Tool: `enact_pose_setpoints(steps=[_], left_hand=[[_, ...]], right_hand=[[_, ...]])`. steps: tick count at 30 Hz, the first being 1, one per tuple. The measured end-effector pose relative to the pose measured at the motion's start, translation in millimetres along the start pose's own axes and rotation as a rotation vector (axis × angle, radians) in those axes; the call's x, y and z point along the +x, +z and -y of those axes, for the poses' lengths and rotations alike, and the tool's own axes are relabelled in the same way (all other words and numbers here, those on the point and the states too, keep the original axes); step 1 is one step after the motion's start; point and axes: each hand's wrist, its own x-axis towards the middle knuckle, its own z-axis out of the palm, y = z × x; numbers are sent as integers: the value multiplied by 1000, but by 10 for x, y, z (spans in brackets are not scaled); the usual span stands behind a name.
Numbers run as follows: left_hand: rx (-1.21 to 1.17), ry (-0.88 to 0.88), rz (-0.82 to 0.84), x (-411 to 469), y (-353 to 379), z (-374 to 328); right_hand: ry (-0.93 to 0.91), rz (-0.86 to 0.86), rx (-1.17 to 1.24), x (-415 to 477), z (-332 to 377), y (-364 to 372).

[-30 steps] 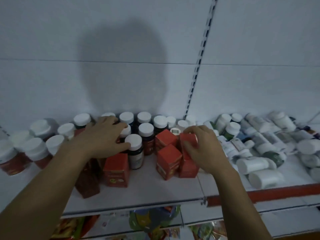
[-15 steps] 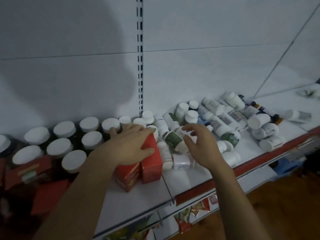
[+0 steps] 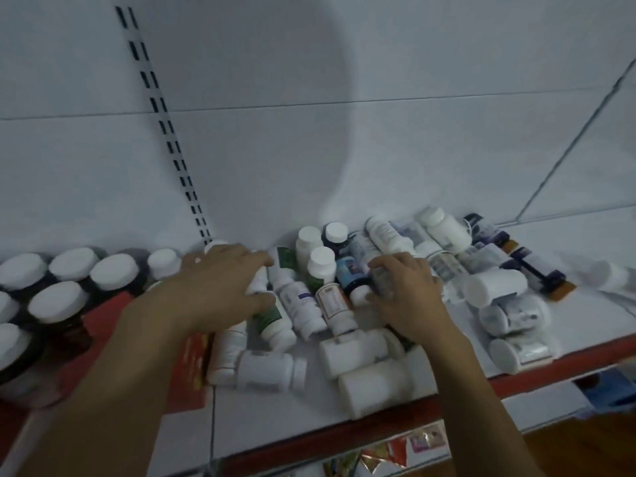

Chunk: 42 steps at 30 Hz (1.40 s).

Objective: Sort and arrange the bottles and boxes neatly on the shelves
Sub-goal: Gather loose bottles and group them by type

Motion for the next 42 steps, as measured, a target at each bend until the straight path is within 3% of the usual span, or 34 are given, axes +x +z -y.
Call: enact_pose_setpoints(steps=[7,13,20,24,27,32,35,39,42], left_hand=[[-82,62,-136,519,318,-920],[128,128,-259,1041,379,-1430],[374,152,-59,1575,410,-1727],[477,163,-1,1679,568,-1861],[395,225,-97,1742,538,-1892],[342,246,43,1732,489,-1772],[299,230,-26,1689,499,-1781],[19,255,-133,1522,328,-1764],[-317,229,-318,1197,110,-1655]], right_hand=[[-102,64,-81,89,-633,-253],[-55,55,-74,186,-1053,-406],[-17,62,-132,204,-1462,-477],[54,7,11,263,-1578,-536],[64,-120,134,285,-1629,-549],[59,-282,358,303,-1653,-541],[46,-292,417,326,-1625,-564],[58,-339,556,322,-1558,-651],[5,-379,640,343,-1402,-722]])
